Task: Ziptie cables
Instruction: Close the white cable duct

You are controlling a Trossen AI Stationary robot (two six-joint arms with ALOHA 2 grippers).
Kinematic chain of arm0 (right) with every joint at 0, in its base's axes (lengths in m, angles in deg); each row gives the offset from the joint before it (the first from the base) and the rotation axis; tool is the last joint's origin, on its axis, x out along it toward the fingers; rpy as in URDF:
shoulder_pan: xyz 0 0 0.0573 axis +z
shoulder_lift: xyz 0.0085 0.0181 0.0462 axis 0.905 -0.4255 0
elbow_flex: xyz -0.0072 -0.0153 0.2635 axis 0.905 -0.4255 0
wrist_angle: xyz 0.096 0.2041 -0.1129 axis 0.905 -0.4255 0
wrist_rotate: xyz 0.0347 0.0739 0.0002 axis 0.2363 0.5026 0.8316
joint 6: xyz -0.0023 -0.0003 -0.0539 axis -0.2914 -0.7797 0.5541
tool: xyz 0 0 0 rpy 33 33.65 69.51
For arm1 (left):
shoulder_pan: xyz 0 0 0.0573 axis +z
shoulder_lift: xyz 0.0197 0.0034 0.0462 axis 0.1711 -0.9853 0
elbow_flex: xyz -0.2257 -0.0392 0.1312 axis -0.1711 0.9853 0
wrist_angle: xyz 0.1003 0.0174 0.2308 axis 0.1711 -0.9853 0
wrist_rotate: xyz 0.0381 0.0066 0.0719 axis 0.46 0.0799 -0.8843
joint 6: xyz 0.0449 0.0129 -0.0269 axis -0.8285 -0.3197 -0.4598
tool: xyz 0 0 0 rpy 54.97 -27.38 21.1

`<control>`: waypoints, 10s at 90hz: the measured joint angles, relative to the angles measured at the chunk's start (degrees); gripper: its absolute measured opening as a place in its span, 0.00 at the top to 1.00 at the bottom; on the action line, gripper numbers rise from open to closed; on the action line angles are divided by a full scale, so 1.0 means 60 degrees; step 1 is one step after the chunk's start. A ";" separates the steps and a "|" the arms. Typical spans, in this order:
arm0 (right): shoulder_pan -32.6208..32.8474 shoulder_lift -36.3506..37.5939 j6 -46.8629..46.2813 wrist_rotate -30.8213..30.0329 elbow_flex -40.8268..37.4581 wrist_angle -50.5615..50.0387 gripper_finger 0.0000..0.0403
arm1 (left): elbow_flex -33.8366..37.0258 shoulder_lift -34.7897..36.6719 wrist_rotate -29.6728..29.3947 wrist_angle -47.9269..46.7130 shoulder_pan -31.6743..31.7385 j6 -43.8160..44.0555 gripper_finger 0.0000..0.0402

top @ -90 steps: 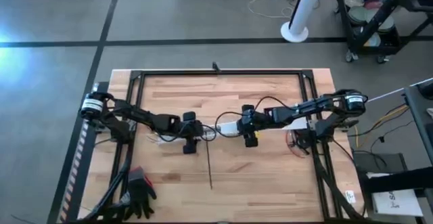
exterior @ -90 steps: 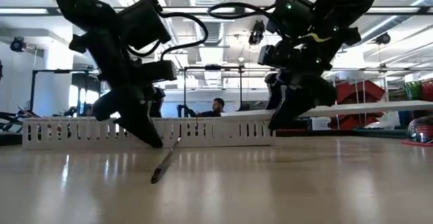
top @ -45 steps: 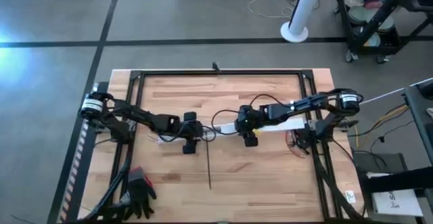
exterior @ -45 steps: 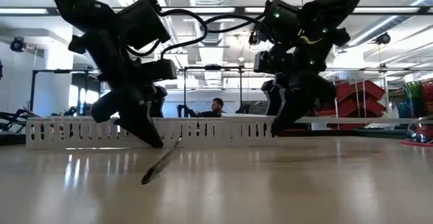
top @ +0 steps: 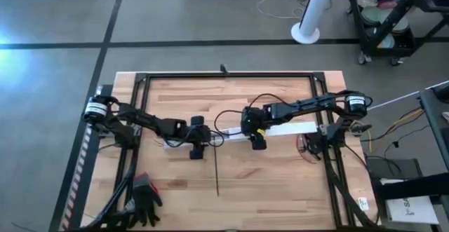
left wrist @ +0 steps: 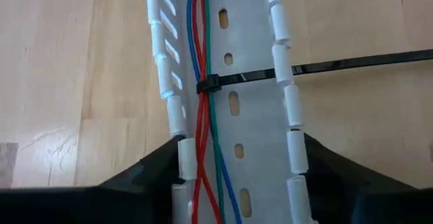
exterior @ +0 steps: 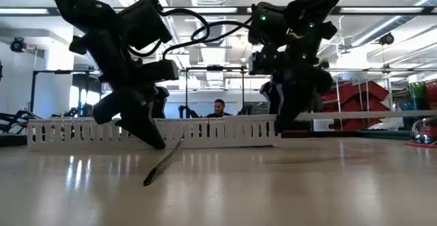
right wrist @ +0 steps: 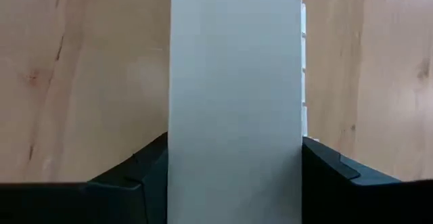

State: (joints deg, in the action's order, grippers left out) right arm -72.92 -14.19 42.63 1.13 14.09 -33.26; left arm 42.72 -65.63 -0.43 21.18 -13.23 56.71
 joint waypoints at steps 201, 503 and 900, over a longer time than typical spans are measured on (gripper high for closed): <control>0.0839 0.1049 -0.1086 -0.1981 -0.0525 -0.0791 0.47 | 0.1046 0.0146 -0.0160 0.0834 0.0000 0.0599 0.48; 0.0954 0.0157 -0.0280 -0.1916 -0.0083 -0.0187 0.47 | 0.1306 0.1366 -0.0169 0.0152 -0.0073 0.0712 0.47; 0.0738 -0.0088 0.0542 -0.0155 0.0256 -0.0658 0.47 | 0.1563 0.1330 -0.0078 0.0742 -0.0148 0.0542 0.49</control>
State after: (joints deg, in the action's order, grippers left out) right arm -68.49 -14.72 45.88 0.20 15.63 -37.21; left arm 52.09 -57.65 -0.90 25.63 -14.11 59.96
